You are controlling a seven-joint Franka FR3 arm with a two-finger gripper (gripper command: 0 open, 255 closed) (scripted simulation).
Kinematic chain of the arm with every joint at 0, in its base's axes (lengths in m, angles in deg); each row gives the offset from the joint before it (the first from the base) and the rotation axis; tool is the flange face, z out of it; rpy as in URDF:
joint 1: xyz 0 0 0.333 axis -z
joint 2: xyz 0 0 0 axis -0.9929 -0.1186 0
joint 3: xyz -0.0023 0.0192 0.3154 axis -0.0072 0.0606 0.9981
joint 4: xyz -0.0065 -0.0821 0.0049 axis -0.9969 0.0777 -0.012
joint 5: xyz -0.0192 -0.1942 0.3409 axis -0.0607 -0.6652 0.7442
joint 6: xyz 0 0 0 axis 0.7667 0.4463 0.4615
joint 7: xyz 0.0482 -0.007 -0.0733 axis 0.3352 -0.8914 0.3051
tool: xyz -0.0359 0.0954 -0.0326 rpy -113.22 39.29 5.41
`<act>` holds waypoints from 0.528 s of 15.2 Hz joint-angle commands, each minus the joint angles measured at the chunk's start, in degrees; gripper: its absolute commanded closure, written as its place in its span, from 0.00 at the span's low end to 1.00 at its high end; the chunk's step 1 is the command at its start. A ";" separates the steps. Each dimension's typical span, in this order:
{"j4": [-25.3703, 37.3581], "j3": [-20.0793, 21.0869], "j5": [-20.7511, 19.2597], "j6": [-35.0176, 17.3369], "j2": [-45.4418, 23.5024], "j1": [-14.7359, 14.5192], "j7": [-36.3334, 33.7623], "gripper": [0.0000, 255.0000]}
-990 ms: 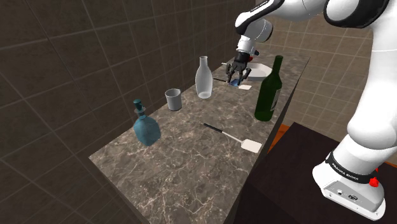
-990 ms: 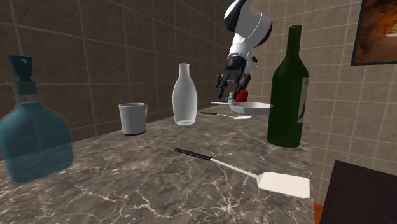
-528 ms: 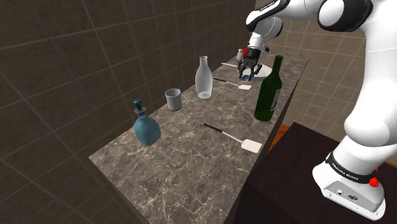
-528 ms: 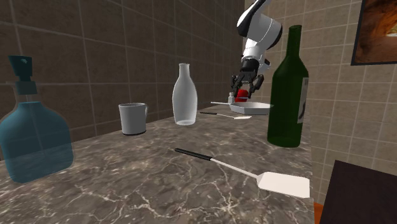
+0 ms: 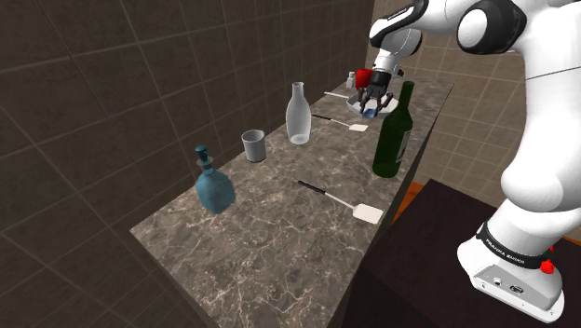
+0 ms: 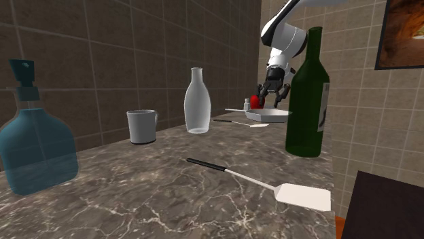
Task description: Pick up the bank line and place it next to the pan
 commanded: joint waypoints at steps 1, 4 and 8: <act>-0.60 -0.02 0.05 -1.00 -0.57 0.07 0.61 1.00; -1.33 0.03 0.22 -2.59 -1.56 0.01 1.28 1.00; -2.11 0.13 0.47 -4.63 -3.01 -0.04 2.15 1.00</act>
